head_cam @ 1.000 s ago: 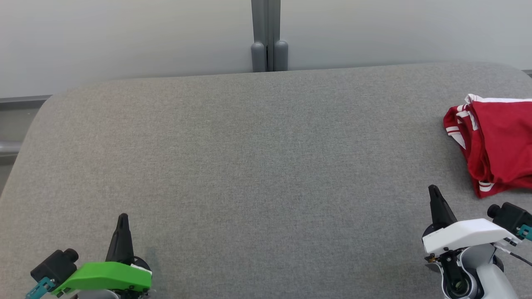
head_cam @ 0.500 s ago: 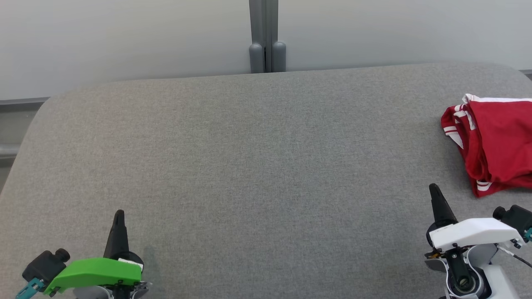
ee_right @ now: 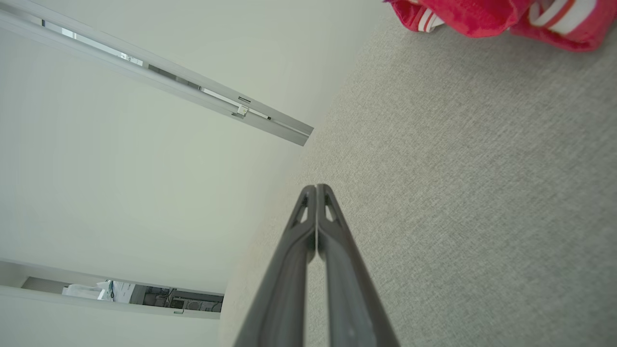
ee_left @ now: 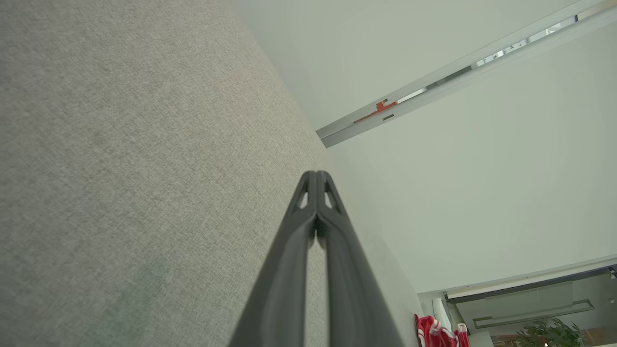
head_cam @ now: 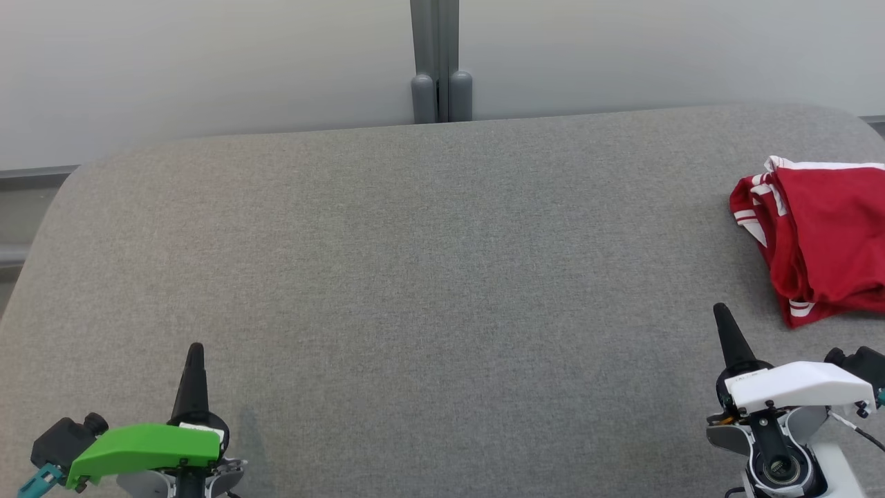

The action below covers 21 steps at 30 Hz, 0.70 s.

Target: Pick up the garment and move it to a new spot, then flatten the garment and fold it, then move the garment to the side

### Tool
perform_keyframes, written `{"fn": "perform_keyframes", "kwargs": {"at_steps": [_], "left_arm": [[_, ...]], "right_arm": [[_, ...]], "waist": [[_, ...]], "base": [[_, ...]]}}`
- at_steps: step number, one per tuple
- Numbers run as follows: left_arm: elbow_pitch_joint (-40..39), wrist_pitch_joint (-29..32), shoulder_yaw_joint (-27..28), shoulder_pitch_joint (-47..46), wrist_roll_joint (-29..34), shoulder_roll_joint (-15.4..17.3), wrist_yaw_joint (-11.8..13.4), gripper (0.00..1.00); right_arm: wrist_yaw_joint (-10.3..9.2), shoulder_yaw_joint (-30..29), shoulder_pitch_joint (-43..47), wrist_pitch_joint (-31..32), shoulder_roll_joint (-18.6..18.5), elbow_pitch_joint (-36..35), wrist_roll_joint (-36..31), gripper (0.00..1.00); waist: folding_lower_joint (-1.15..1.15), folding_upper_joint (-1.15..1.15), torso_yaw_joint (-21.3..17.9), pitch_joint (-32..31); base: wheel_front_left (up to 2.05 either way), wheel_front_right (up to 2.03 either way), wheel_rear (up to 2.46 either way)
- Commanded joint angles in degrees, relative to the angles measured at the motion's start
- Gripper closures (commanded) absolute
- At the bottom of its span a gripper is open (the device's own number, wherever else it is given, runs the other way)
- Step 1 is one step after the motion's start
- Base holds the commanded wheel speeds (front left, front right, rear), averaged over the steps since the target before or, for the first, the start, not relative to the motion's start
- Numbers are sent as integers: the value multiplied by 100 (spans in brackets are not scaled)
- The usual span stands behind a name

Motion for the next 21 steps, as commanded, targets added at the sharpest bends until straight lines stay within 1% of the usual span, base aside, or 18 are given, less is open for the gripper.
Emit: {"fn": "perform_keyframes", "kwargs": {"at_steps": [1, 21], "left_arm": [[-74, 46, 43, -147, -164, 42, -26, 100], [-125, 320, 131, -206, -1172, 50, -39, 100]], "right_arm": [[3, -26, 22, 43, -10, -91, 169, 100], [3, -85, 45, 261, 21, -200, 1210, 100]], "waist": [[0, 0, -4, -2], [0, 0, -52, -28]], "base": [[0, 0, 0], [0, 0, 0]]}}
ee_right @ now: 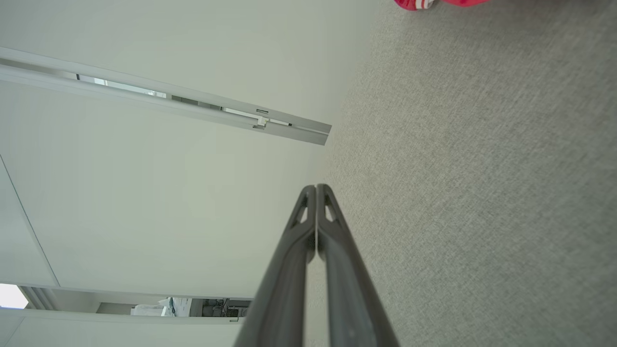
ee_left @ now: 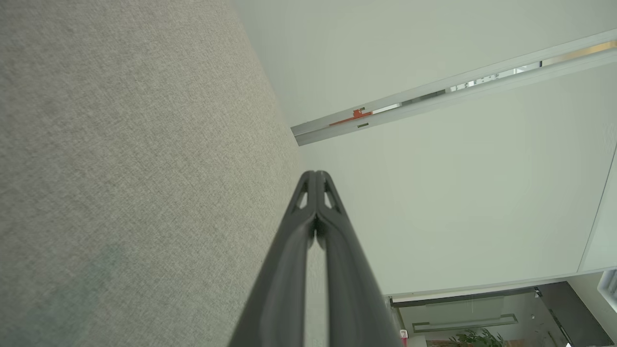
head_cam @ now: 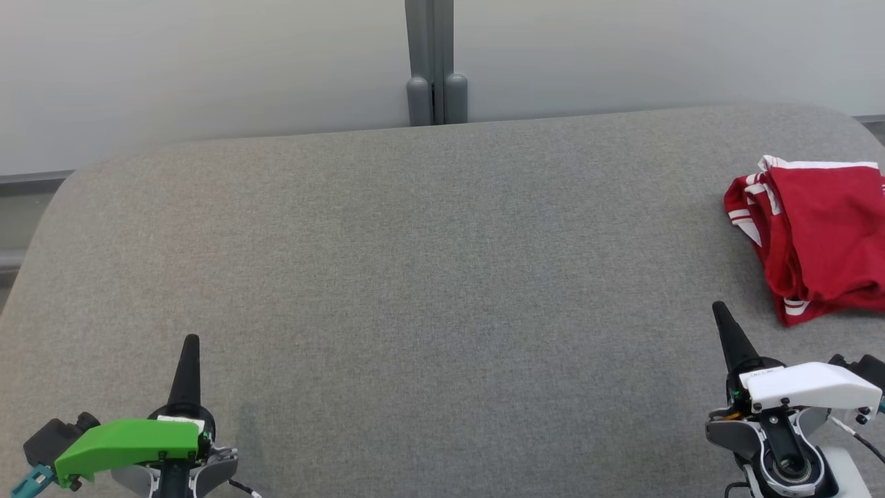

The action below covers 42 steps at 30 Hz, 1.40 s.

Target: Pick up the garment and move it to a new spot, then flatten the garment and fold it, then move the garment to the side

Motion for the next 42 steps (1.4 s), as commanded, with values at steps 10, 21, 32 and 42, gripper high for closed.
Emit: {"fn": "perform_keyframes", "kwargs": {"at_steps": [10, 21, 32, 42], "left_arm": [[-72, 149, 66, -152, -547, 48, -39, 100], [-96, 266, 110, -164, -1003, 51, -41, 100], [-116, 389, 148, -197, -1402, 54, -46, 100], [-132, 482, 176, -209, -1746, 56, -52, 100]], "right_arm": [[2, -46, 26, 117, 4, -114, 559, 100], [2, -72, 41, 220, 18, -162, 1024, 100], [2, -96, 57, 306, 33, -204, 1453, 100], [2, -116, 72, 380, 45, -241, 1802, 100]], "waist": [[0, 0, -25, -13], [0, 0, -52, -28], [0, 0, -78, -42], [0, 0, -102, -54]], "base": [[0, 0, 0], [0, 0, 0], [0, 0, 0], [0, 0, 0]]}}
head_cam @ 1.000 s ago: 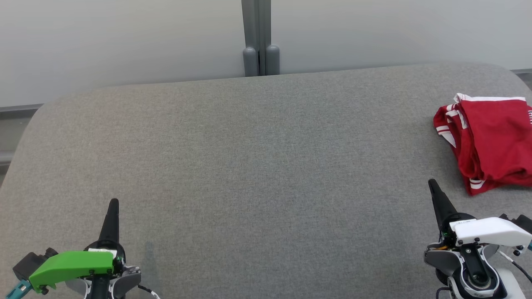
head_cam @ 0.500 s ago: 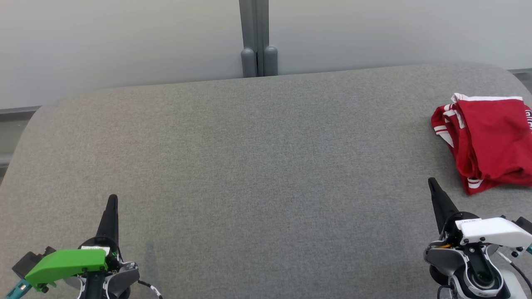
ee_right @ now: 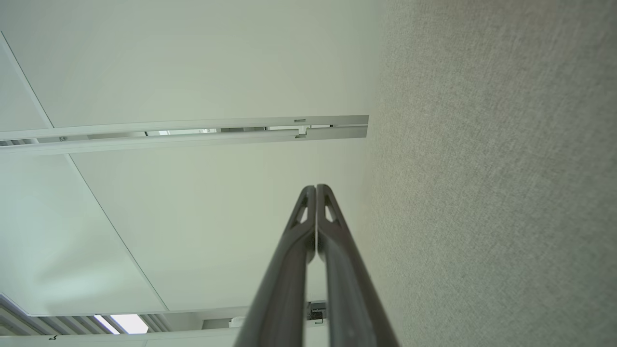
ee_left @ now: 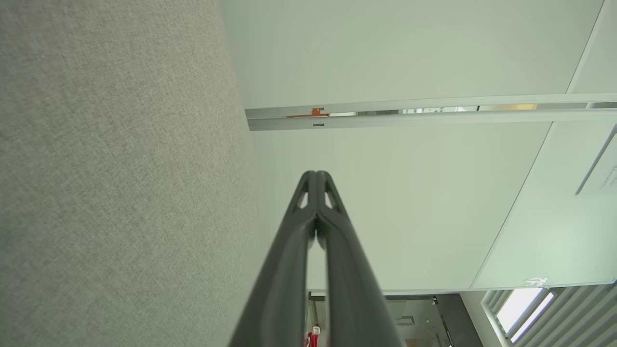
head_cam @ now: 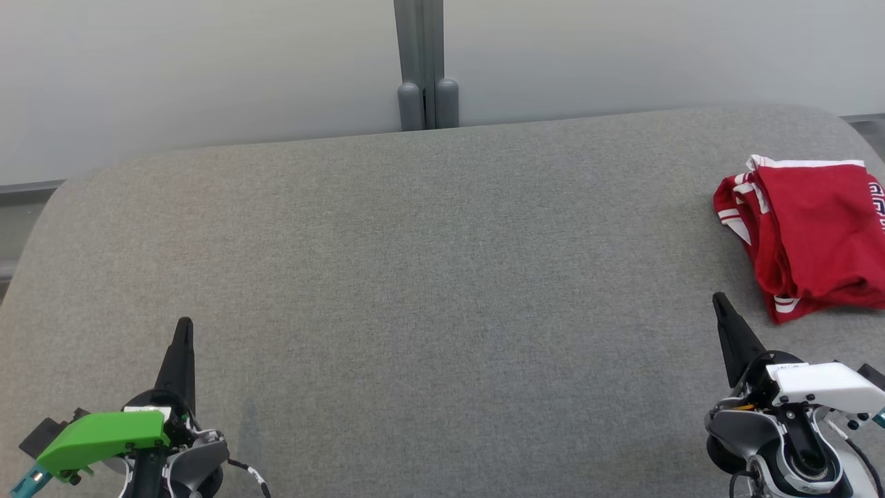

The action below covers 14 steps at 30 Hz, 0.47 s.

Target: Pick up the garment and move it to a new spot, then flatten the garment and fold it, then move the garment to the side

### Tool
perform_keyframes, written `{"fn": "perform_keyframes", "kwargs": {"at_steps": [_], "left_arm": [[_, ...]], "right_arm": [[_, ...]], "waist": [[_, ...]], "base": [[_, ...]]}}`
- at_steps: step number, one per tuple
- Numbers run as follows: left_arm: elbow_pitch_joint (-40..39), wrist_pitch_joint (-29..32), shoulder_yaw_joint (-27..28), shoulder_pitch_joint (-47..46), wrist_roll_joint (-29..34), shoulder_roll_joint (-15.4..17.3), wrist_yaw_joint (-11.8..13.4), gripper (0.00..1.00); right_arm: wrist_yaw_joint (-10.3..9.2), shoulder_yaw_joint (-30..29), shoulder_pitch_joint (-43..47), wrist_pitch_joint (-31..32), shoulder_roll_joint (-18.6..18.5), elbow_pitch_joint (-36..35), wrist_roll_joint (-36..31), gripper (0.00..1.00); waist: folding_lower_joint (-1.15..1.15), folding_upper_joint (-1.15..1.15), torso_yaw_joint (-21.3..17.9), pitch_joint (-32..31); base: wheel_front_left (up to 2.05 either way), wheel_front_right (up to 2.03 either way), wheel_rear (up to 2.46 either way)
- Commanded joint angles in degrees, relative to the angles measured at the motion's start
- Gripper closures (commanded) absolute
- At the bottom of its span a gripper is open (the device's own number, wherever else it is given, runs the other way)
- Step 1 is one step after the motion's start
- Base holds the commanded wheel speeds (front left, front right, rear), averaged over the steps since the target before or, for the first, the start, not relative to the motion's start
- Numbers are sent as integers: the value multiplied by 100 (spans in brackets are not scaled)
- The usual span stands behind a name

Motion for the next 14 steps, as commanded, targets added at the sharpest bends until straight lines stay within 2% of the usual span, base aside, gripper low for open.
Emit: {"fn": "perform_keyframes", "kwargs": {"at_steps": [1, 14], "left_arm": [[-20, 26, 21, -72, -25, 41, -34, 100], [-18, 24, 21, -70, -22, 41, -34, 100]], "right_arm": [[2, -15, 54, 24, 1, -36, 48, 100], [2, -13, 53, 21, 0, -35, 48, 100]], "waist": [[0, 0, 0, 0], [0, 0, 0, 0]], "base": [[0, 0, 0], [0, 0, 0]]}}
